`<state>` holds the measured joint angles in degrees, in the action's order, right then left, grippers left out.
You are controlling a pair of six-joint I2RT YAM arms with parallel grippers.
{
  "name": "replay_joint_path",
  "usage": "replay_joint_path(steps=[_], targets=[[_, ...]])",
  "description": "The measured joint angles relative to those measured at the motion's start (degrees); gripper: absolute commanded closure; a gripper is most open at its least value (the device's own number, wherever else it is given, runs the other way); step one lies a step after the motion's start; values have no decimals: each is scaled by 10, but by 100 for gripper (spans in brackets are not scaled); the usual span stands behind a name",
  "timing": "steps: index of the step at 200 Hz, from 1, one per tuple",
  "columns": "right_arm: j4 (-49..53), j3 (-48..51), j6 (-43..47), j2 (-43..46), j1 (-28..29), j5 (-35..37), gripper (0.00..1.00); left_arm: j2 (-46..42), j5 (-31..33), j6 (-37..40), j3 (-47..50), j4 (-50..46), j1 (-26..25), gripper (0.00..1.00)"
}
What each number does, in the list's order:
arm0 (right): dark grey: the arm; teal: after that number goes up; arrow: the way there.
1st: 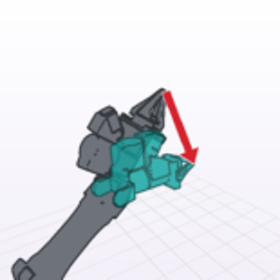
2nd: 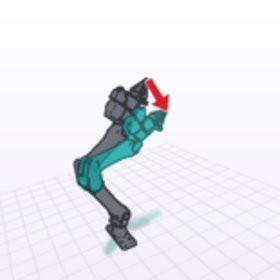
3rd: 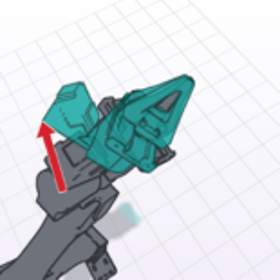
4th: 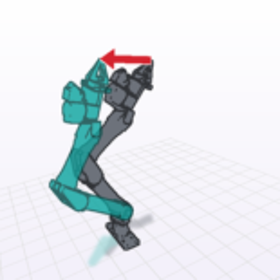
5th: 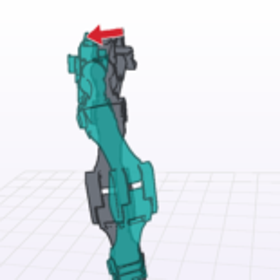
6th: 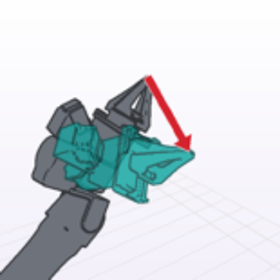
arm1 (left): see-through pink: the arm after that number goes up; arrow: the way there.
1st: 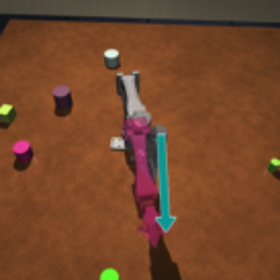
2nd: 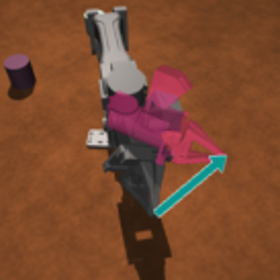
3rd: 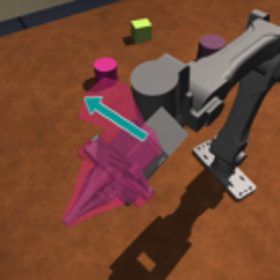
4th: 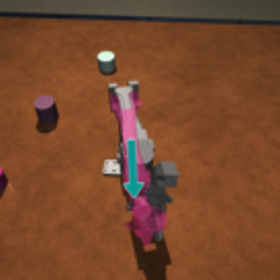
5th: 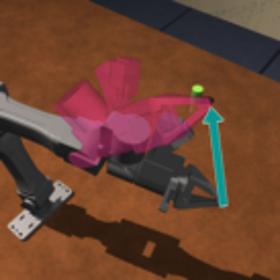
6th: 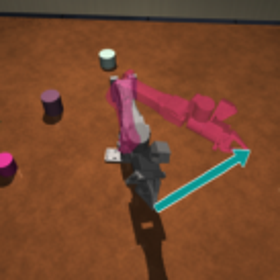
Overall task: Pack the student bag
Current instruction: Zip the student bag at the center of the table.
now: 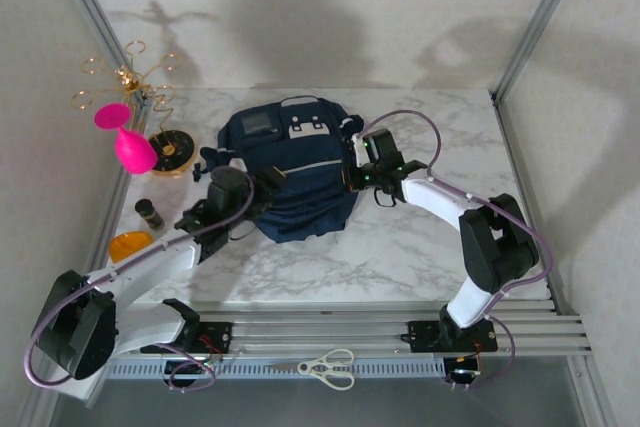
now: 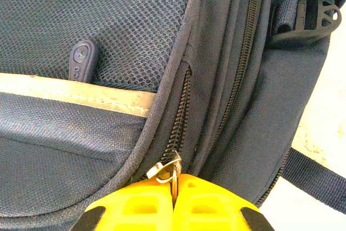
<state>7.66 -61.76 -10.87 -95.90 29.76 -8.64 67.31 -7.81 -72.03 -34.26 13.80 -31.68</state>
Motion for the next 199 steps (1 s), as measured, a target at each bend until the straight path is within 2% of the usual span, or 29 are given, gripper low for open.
replay_joint_path(steps=[26,48,70,96,146,165,180,199], targets=[[-14,11,0,0,0,-1,100,81,42,-85,-24,44,-72,42],[-20,14,0,0,0,-3,100,169,76,-142,-78,65,-99,44],[-24,18,-2,0,0,-4,100,216,122,-180,-109,82,-115,46],[-31,21,-3,0,0,-6,100,254,162,-210,-145,82,-125,55],[-39,25,-3,0,0,-6,100,282,215,-262,-155,72,-135,74],[-43,25,-3,0,0,-5,100,287,232,-275,-167,50,-137,85],[-47,25,-2,0,0,-4,100,289,245,-289,-173,38,-139,100],[-47,25,1,0,3,1,100,290,250,-288,-174,29,-139,100]])
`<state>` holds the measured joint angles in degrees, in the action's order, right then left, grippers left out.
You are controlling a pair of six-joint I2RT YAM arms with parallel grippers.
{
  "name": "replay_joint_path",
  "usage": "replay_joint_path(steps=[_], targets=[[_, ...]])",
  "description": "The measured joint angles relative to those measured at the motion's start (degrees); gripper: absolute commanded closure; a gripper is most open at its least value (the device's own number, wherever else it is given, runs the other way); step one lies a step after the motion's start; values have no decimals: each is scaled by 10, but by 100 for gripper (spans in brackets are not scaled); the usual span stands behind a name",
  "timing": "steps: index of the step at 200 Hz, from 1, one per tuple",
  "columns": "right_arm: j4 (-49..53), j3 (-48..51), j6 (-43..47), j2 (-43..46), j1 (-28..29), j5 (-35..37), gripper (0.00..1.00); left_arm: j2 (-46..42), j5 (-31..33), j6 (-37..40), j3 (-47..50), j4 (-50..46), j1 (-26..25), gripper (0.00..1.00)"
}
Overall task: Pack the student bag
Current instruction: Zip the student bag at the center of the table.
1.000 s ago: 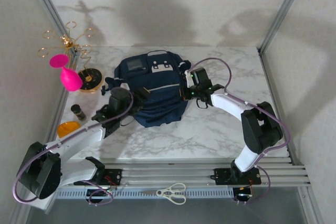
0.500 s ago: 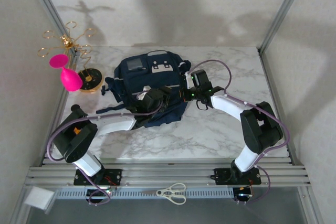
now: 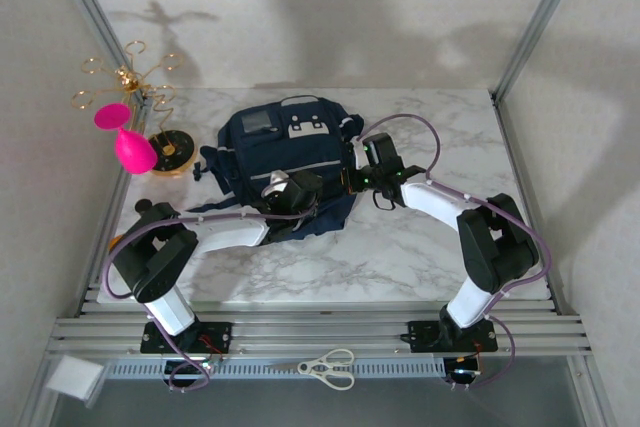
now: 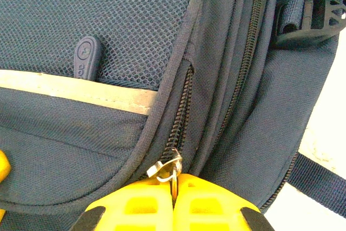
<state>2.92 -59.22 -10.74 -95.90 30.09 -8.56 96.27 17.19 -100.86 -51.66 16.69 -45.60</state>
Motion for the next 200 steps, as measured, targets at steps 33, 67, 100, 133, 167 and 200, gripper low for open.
replay_joint_path(steps=[33,67,100,133,167,200], targets=[[-5,5,41,12,5,1,100,-17,-9,17,19,7,5,100],[-42,35,120,40,12,-32,100,-82,-48,71,59,6,30,100],[-86,67,212,62,21,-80,100,-158,-112,144,104,-11,69,100],[-109,68,268,63,28,-112,100,-217,-179,218,134,-29,115,100],[-90,52,286,52,28,-123,100,-215,-218,269,133,-33,134,100],[-78,48,290,51,28,-107,100,-204,-228,313,111,-57,139,100]])
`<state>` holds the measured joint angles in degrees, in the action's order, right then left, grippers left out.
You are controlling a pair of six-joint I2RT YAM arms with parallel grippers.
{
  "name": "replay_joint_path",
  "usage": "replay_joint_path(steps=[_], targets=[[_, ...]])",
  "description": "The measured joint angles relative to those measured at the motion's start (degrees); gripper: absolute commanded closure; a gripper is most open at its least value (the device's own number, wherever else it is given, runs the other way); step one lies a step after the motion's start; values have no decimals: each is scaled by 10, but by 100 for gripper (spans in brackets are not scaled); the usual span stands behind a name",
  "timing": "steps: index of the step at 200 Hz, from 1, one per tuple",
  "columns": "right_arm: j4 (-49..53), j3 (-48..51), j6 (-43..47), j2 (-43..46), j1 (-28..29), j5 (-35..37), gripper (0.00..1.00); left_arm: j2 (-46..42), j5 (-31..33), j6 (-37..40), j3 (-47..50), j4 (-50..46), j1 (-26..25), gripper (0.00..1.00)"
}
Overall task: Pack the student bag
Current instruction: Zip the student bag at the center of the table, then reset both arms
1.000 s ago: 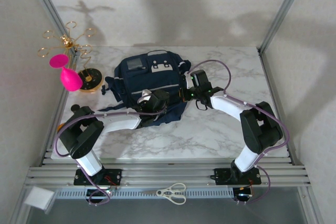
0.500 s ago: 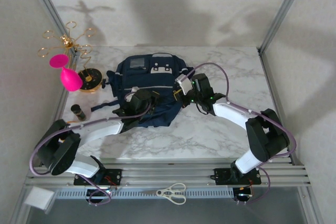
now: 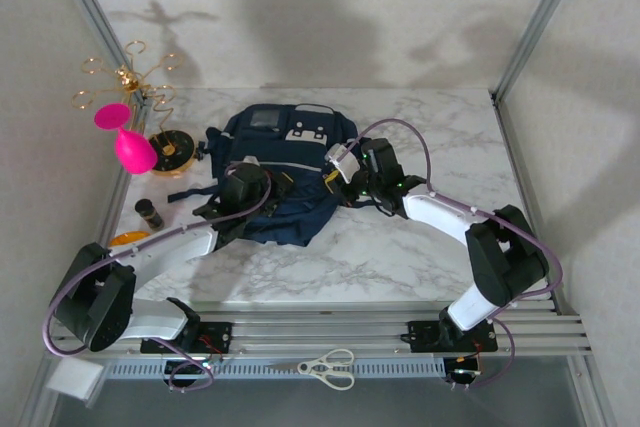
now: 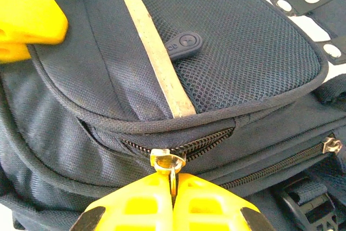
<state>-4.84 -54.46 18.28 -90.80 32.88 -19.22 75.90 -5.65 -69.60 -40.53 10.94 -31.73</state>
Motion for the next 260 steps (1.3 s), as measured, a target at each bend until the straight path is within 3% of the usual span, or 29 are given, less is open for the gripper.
replay_joint_path(steps=[18,28,53,79,82,103,125,165,186,211,260], targets=[[17,-12,0,-5,0,6,100,5,-14,16,-6,-7,7,100],[25,-22,-1,-9,-1,10,90,12,-19,26,-13,-10,11,97],[34,-19,-14,6,-10,19,61,13,-19,58,-22,-28,19,49],[42,-4,-53,76,-45,40,36,-24,-2,114,-18,-61,36,3],[42,-2,-57,84,-46,43,33,-31,3,117,-17,-66,38,1],[22,24,-105,143,-66,97,19,-99,80,178,-17,-120,49,0],[-20,86,-166,185,-110,196,2,-158,210,253,-1,-135,71,0],[-102,204,-241,193,-256,333,1,-203,364,417,179,3,149,1],[-217,288,-247,181,-295,351,1,-198,373,495,259,97,174,0],[-359,377,-238,138,-308,321,1,-173,358,581,325,286,185,0],[-602,426,-215,36,-333,222,1,0,265,640,344,548,248,0]])
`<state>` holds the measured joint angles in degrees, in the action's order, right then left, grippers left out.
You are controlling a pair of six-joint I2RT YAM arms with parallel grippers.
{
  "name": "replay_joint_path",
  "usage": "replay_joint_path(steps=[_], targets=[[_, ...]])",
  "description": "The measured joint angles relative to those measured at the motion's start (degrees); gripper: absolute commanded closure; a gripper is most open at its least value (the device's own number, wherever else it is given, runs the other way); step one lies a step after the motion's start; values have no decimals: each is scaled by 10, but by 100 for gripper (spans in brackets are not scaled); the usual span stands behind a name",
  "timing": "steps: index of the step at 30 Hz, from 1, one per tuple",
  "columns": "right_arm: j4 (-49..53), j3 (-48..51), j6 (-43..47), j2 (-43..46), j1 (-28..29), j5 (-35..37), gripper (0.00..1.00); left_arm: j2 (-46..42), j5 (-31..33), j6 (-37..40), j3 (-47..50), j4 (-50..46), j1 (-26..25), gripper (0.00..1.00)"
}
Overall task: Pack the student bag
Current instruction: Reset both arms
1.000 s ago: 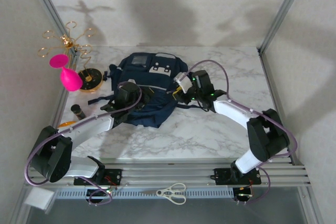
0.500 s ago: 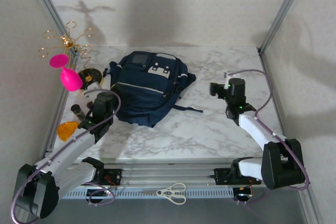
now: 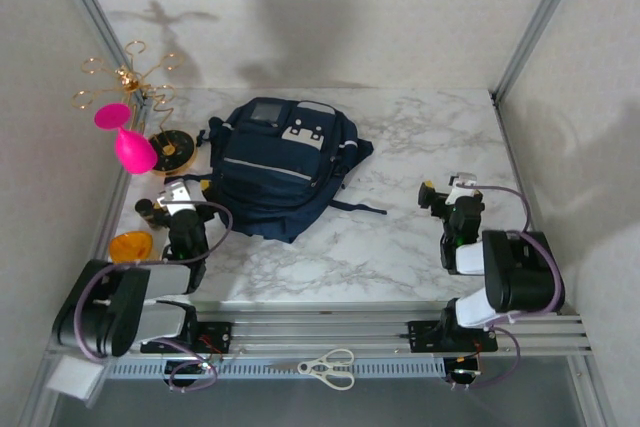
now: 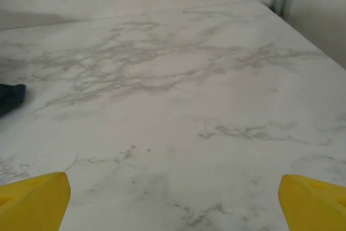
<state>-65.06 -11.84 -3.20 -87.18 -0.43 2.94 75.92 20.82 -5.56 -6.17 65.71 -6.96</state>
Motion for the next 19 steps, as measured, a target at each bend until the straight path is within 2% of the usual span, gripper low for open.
replay_joint_path(steps=[4,6,10,19], targets=[[-37,1,7,-13,-2,-27,1,87,-55,2,-5,90,29,1],[-52,1,7,-13,-2,-28,1,117,-68,2,-21,89,30,1],[-64,1,9,-13,-2,-30,1,123,-76,2,-52,91,29,1],[-68,1,10,-13,-1,-30,1,123,-76,3,-54,92,29,1]])
